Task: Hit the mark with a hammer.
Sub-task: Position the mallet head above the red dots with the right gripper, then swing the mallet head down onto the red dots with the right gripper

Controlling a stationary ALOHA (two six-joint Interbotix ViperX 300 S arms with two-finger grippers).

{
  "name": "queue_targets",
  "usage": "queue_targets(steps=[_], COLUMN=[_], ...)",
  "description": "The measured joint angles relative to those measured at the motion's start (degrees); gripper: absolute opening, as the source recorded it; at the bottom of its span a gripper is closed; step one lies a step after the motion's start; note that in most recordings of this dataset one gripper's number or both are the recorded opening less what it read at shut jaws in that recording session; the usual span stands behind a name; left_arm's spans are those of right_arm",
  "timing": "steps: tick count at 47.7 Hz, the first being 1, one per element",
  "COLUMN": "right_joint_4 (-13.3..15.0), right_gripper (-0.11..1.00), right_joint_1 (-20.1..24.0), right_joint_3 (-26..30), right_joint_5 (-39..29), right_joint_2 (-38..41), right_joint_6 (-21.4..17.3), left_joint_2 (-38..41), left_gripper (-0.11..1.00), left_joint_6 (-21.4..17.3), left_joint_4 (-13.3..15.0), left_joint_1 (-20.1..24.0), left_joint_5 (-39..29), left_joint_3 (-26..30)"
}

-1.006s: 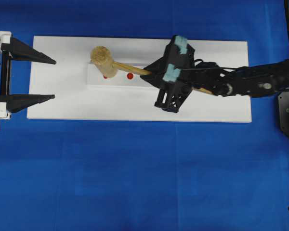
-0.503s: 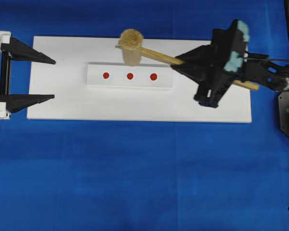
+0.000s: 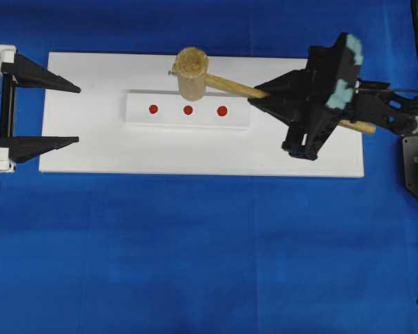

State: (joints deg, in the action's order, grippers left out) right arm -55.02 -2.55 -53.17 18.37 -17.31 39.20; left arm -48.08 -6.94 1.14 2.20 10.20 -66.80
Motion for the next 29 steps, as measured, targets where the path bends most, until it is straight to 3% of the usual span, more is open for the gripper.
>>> queue_targets(steps=[15, 29], right_joint_4=[-0.26, -0.26], right_gripper=[0.03, 0.03], right_joint_1=[1.41, 1.58], right_joint_3=[3.08, 2.72], right_joint_5=[-0.88, -0.35], right_joint_2=[16.26, 11.69], right_joint_6=[-3.6, -3.78], left_joint_2=[0.0, -0.18], left_gripper=[0.89, 0.89], left_joint_6=[0.09, 0.09], left_joint_4=[-0.09, -0.09], left_joint_1=[0.0, 0.09], left_joint_5=[0.0, 0.0], left_joint_3=[0.0, -0.09])
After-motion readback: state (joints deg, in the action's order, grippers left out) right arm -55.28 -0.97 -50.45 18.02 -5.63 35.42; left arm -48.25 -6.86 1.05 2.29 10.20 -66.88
